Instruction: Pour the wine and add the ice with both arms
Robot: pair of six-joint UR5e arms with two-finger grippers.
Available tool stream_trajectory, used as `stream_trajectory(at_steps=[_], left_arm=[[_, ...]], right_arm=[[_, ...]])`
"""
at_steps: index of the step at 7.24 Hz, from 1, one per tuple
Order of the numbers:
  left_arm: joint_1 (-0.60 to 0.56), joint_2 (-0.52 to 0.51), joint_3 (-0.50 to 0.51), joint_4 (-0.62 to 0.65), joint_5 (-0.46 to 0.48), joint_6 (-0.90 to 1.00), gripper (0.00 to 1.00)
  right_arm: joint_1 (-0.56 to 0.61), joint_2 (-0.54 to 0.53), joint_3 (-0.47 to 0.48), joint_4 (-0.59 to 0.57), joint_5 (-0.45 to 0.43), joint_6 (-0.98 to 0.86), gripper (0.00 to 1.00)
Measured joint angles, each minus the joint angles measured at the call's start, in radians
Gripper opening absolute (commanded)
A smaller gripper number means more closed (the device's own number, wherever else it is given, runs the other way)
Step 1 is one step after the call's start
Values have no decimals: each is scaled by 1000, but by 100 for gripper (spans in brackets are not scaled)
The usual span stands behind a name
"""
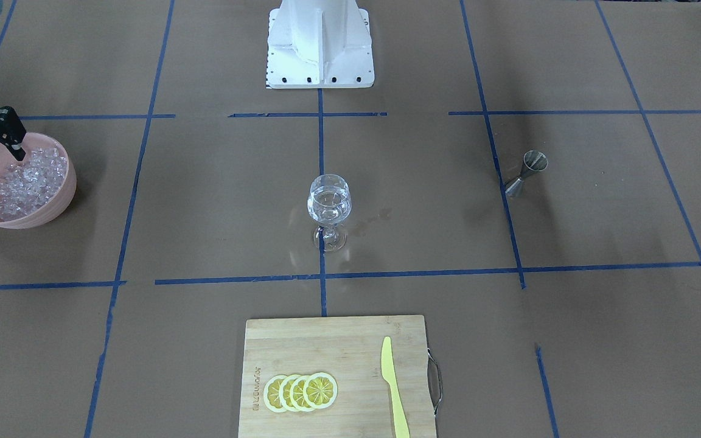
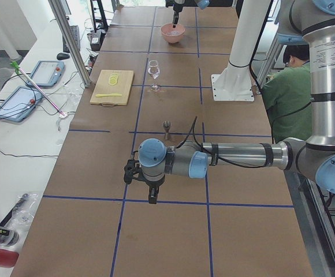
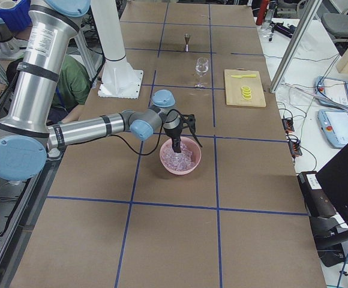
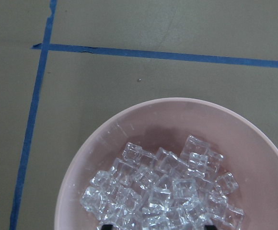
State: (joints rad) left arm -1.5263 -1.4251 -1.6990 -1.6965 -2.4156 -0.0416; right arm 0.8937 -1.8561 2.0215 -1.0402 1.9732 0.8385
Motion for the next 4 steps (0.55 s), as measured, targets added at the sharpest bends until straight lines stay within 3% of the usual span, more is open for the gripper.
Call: stream_trajectory(at_steps=[4], left_arm=[[0,0,1,0,0,0,100]], right_arm=[[-42,38,-54,0,-54,-54,60]])
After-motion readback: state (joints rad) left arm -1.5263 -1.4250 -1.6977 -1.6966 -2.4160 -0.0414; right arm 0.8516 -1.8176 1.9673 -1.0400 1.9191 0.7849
